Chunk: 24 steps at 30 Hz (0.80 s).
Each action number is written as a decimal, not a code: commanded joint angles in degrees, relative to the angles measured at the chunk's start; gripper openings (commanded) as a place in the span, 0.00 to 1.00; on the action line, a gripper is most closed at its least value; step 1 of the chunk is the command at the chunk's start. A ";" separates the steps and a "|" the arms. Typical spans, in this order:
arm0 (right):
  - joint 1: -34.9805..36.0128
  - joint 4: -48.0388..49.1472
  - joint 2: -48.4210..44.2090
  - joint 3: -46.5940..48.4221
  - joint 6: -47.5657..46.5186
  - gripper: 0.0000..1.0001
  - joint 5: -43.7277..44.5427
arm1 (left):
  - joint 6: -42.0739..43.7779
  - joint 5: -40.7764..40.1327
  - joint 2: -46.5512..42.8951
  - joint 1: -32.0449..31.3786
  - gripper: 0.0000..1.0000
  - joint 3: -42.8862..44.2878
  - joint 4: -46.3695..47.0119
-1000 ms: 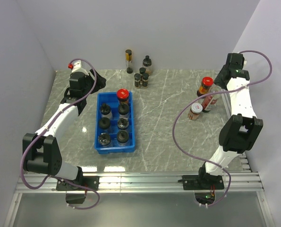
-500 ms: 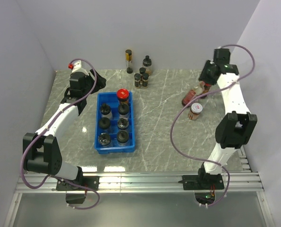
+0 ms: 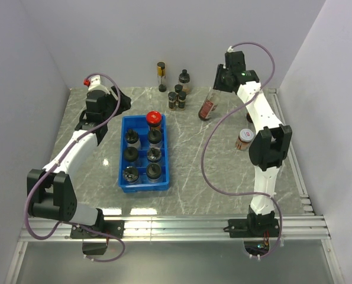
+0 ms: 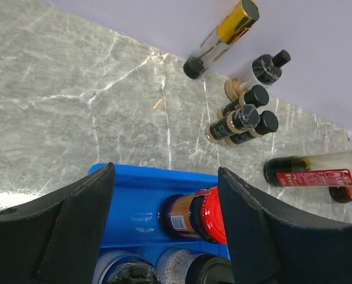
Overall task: Organize the condiment bottles
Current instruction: Move the bottle to the center of the board.
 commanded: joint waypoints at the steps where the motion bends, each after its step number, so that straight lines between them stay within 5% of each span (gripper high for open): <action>1: 2.11 7.98 -0.20 5.18 -1.50 0.00 5.57 | 1.33 -1.56 -3.91 0.16 0.76 -0.37 0.49; 5: 3.43 9.22 1.39 7.72 -3.70 0.07 6.63 | 1.51 -2.17 -5.05 0.43 0.76 -1.16 0.05; 17: 4.58 9.40 2.00 8.43 -5.28 0.71 5.84 | 1.51 -2.09 -6.11 0.86 0.76 -1.86 -0.13; 24: 4.66 9.66 1.04 8.52 -4.93 0.79 5.40 | 1.51 -2.00 -6.10 0.86 0.76 -1.86 -0.04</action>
